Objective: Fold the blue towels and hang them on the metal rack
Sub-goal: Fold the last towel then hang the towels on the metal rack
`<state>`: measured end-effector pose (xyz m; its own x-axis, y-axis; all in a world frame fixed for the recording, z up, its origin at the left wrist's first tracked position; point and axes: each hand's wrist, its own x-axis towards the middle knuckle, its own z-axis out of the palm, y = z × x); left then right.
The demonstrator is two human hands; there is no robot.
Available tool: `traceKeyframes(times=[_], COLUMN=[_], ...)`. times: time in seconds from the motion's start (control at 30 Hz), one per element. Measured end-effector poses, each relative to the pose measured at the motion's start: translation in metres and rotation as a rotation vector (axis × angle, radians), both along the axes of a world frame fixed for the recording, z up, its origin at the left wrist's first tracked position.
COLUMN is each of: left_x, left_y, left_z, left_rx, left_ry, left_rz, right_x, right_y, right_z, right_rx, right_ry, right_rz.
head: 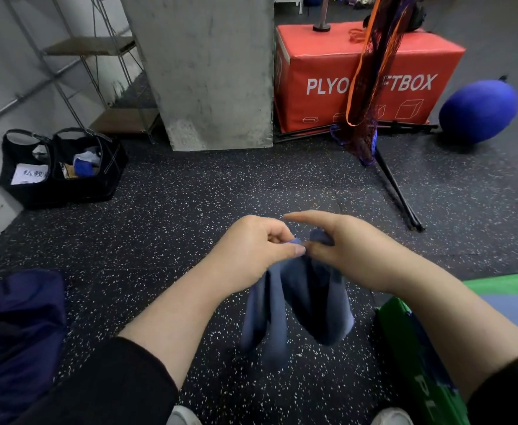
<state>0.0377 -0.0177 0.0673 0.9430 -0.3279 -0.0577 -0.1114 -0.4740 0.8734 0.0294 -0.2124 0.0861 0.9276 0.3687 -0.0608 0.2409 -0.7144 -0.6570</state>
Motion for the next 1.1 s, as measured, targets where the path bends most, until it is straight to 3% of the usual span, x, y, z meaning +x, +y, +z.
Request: traceKeyframes(times=[0.23, 0.37, 0.53, 0.63, 0.8, 0.9, 1.0, 1.1], left_x=[0.001, 0.000, 0.001, 0.001, 0.005, -0.001, -0.004, -0.001], left_y=[0.006, 0.006, 0.015, 0.022, 0.020, 0.010, 0.003, 0.006], left_z=[-0.001, 0.002, -0.005, -0.005, 0.002, 0.006, 0.007, 0.006], left_rx=[-0.125, -0.148, 0.076, 0.158, 0.046, 0.174, 0.152, 0.052], left_ry=[0.045, 0.038, 0.161, 0.132, -0.017, -0.092, -0.148, -0.075], left_rz=[-0.009, -0.011, -0.019, 0.054, 0.005, -0.103, -0.074, -0.005], right_x=[-0.002, 0.002, 0.009, 0.014, 0.007, 0.003, 0.001, 0.004], right_y=[0.003, 0.004, -0.005, -0.018, -0.012, 0.001, 0.007, 0.006], right_z=[0.003, -0.003, 0.002, 0.003, -0.002, -0.004, -0.006, -0.009], right_rx=[0.055, -0.001, 0.047, -0.014, -0.064, -0.017, -0.057, -0.065], right_ry=[0.016, -0.061, -0.219, -0.191, -0.060, -0.042, -0.050, -0.090], right_rz=[0.040, -0.063, -0.386, -0.520, -0.222, -0.060, -0.015, -0.083])
